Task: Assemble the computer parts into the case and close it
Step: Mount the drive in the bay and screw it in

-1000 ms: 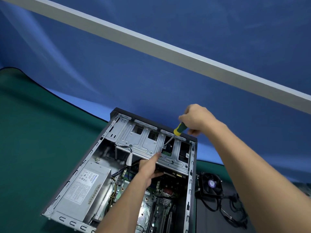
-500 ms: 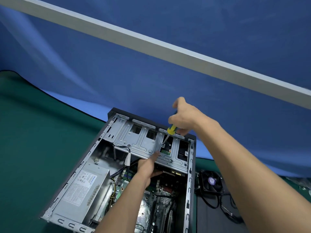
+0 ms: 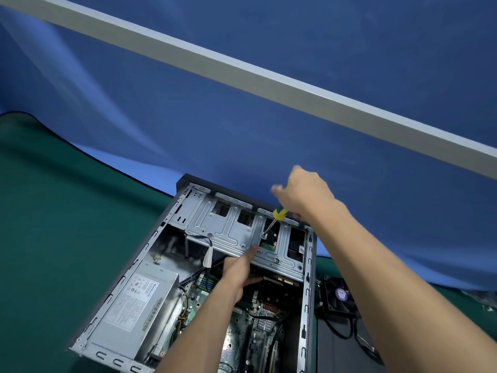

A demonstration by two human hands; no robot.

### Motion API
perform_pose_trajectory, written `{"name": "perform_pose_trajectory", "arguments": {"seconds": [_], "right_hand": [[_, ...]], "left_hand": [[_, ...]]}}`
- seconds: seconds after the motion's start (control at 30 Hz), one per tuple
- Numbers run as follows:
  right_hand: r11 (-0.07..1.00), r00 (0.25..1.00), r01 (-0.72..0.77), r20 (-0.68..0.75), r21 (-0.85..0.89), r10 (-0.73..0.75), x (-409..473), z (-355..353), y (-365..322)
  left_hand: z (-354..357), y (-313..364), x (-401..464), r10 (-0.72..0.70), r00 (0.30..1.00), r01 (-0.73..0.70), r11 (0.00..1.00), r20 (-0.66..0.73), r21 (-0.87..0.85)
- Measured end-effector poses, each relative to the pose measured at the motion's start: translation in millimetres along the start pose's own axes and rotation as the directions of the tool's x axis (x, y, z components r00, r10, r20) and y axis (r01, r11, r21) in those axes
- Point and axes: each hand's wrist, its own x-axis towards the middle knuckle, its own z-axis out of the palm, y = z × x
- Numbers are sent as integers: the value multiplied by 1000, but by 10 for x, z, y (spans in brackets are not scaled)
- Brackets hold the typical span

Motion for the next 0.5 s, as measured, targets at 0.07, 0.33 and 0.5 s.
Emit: {"name": "perform_pose_trajectory", "arguments": {"seconds": [0.07, 0.33, 0.5], "right_hand": [[997, 995, 15, 94, 77, -23, -37, -18, -20], [992, 989, -48, 145, 120, 31, -55, -60, -36], [994, 994, -75, -91, -82, 68, -64, -24, 51]], "left_hand": [[-10, -5, 1, 4, 1000, -4, 1000, 15, -1], [-23, 7, -20, 9, 1000, -10, 999, 14, 47], [-26, 11, -5, -2, 1000, 1, 996, 19, 87]]}}
